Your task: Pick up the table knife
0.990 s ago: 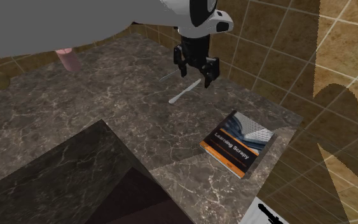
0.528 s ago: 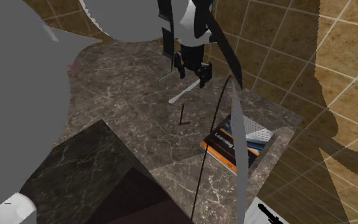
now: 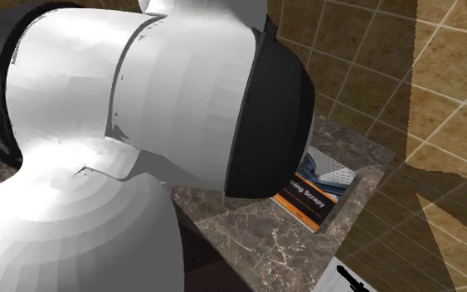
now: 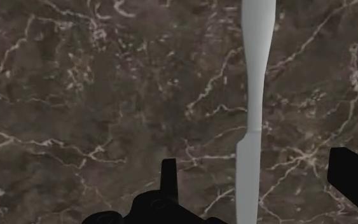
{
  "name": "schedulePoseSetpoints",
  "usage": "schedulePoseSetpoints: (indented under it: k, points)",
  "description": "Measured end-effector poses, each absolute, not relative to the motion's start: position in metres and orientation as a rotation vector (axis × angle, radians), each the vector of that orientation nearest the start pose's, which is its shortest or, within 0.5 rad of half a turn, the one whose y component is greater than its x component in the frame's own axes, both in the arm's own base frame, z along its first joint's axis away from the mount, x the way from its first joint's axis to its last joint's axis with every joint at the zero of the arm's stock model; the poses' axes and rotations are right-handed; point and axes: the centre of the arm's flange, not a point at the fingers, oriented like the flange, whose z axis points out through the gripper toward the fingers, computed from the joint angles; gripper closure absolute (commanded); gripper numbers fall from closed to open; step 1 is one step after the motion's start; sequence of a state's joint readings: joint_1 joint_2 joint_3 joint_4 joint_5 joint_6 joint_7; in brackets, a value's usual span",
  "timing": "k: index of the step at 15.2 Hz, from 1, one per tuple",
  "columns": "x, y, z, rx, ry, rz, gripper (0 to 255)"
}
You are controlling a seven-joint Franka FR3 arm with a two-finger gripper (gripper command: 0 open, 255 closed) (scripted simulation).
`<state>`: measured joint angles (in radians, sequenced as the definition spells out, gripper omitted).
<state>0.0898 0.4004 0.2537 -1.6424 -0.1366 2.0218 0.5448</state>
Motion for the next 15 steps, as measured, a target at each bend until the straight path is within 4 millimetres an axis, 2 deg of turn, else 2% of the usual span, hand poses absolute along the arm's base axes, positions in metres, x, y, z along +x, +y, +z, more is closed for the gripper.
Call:
schedulePoseSetpoints:
  k: [3,10,11,15]
  points:
    - [0.654,0.211,0.371,-3.155,0.260,0.011,0]
    - [0.658,0.212,0.333,-3.155,0.262,0.015,0]
    - [0.658,0.213,0.332,-3.155,0.262,0.014,255]
    - [0.658,0.213,0.330,-3.155,0.262,0.014,255]
